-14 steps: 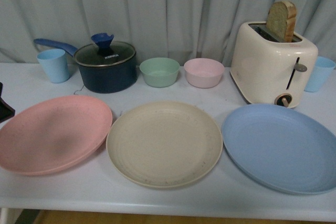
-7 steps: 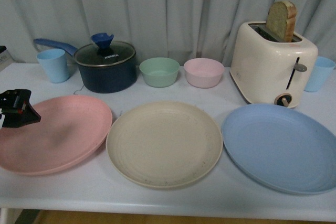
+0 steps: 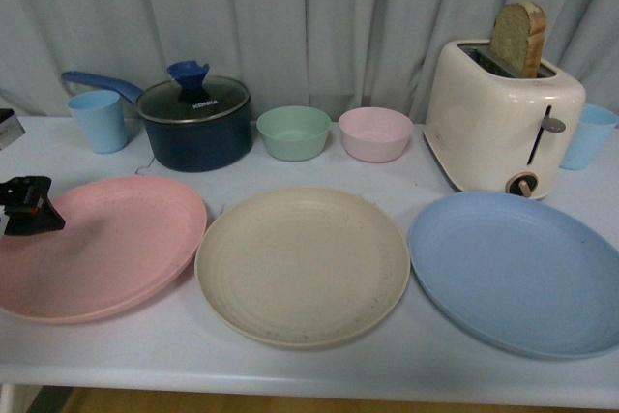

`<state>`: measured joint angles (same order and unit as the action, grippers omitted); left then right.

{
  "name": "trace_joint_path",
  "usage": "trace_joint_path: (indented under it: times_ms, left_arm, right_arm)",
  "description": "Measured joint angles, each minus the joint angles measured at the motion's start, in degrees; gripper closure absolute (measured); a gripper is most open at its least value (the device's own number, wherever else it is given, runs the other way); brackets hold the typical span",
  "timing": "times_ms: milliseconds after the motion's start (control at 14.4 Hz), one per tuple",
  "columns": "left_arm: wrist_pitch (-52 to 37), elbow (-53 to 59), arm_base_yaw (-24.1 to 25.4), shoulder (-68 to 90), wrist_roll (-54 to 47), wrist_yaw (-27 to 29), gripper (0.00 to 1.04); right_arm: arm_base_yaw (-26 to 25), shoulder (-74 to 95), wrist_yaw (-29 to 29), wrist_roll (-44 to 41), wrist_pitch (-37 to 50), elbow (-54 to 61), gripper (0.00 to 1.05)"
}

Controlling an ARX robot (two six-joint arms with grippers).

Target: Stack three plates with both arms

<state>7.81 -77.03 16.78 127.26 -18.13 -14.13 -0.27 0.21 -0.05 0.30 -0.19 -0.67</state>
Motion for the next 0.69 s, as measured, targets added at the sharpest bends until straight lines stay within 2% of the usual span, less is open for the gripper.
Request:
trace_joint_path:
  times_ms: [138,277,415,692]
  left_arm:
    - [0.35,-1.18,0.76,2.19,-0.39,-0.33,0.07]
    - [0.92,-1.29,1.46,3.32,-0.33,-1.16,0.28]
    - [0.96,-2.16,1.84,3.74,-0.11,-1.46,0.53]
    - [0.37,-1.9,2.4,3.17,0.96,-2.38,0.94]
  right_arm:
    - [0.0,0.0,0.0,0.0,-0.02,0.0,0.06]
    - [0.0,0.0,0.02,0.0,-0.02,0.0,0.06]
    - [0.0,0.0,0.02,0.0,-0.02,0.0,0.06]
    - [0.0,0.0,0.02,0.0,-0.02,0.0,0.06]
